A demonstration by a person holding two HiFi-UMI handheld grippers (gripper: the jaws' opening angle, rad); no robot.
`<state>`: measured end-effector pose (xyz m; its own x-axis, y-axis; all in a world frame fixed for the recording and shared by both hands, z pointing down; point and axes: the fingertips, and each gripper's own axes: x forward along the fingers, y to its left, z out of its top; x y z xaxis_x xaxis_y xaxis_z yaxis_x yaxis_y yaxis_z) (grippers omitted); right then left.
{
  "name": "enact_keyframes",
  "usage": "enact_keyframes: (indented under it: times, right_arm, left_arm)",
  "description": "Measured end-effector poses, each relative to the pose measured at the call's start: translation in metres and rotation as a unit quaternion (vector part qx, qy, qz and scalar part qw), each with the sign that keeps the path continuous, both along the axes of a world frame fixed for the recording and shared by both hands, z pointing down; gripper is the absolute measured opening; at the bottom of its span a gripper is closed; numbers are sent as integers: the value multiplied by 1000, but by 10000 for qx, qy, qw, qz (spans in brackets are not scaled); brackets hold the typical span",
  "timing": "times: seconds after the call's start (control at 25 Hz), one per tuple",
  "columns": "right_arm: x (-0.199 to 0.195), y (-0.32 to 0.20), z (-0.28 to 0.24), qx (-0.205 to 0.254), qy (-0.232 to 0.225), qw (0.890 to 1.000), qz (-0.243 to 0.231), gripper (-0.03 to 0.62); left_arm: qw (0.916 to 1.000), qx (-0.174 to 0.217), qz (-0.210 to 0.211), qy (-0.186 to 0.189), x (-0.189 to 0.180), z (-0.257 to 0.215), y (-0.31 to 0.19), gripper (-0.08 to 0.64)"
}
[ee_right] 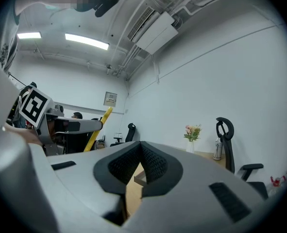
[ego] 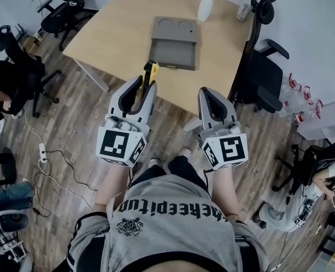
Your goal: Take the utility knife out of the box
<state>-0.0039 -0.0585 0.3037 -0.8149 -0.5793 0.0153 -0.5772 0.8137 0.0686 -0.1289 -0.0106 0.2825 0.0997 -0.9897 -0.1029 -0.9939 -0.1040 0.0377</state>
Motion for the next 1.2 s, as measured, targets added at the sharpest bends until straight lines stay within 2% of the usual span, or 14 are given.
enact_keyframes:
  times: [0.44,1.2]
  right_arm:
    - [-1,43,4,-38,-26,9997,228,6]
    - [-10,88,-1,90,-1,9995,289,6]
  left_arm:
    - [9997,55,221,-53,-2,2,39,127]
    - [9992,212,345,-78,-8,-3,82,126]
